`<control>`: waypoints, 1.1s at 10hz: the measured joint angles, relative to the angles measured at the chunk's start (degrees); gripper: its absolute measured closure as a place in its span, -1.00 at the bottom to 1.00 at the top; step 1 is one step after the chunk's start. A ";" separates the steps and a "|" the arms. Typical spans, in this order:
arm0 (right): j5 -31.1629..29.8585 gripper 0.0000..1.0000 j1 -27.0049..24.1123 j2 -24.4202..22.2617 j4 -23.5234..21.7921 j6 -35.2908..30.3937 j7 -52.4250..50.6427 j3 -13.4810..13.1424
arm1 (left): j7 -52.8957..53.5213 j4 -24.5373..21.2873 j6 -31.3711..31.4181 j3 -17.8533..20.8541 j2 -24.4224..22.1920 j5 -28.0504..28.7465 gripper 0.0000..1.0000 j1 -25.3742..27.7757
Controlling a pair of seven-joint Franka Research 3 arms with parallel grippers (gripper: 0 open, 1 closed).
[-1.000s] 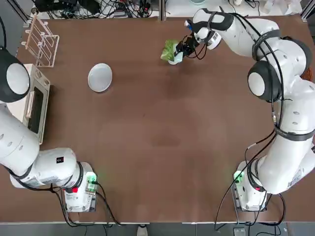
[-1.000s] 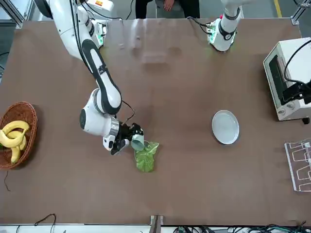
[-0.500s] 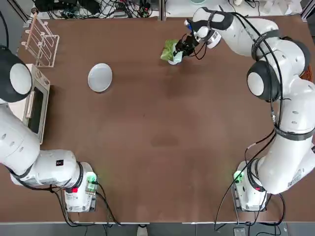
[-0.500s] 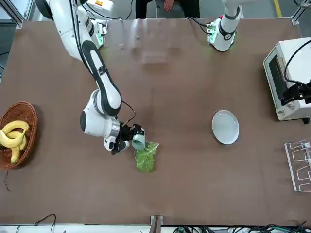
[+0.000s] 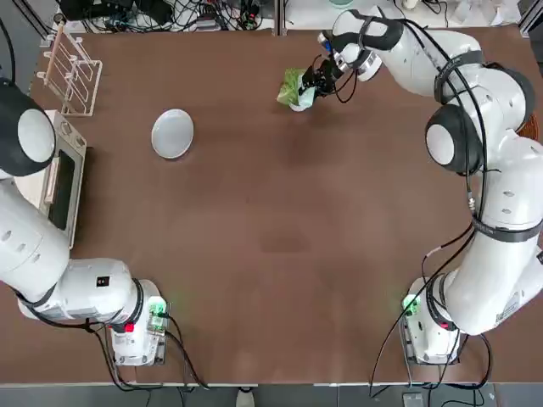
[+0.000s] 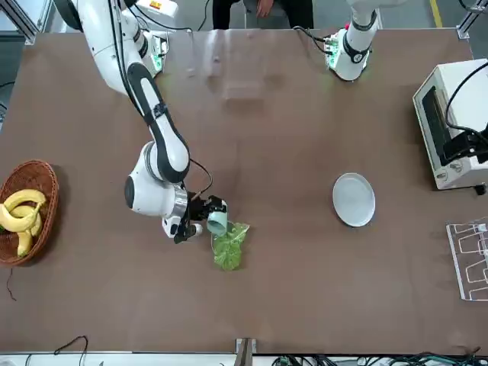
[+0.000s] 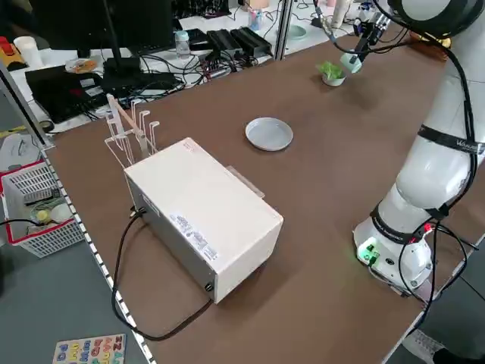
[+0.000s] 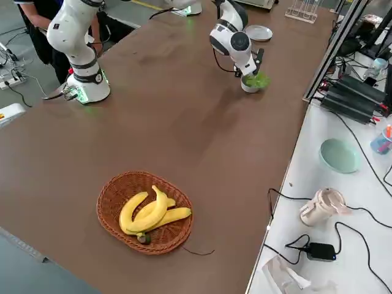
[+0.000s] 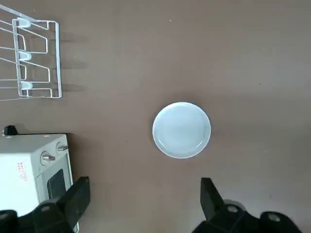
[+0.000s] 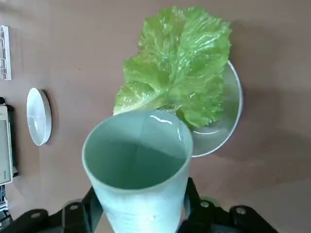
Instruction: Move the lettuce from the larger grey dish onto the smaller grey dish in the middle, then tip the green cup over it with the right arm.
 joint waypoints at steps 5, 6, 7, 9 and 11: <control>-0.35 -0.37 0.01 0.08 0.38 -0.23 0.31 0.01 | 0.00 0.00 0.00 0.00 0.00 0.00 -1.00 -0.01; -0.39 -0.37 0.03 0.15 0.38 -0.36 0.32 0.03 | 0.00 0.00 0.00 0.00 0.00 0.00 -1.00 -0.01; -0.40 -0.37 0.06 0.33 0.39 -0.41 0.32 0.09 | 0.00 0.00 0.00 0.00 0.00 0.00 -1.00 -0.04; -0.41 -0.37 0.15 0.76 0.52 -0.42 0.32 0.12 | 0.00 0.00 0.00 0.00 0.00 0.00 -1.00 -0.05; -0.41 -0.37 0.20 0.91 0.63 -0.42 0.32 0.14 | 0.05 0.00 0.00 0.00 0.00 0.00 -1.00 -0.05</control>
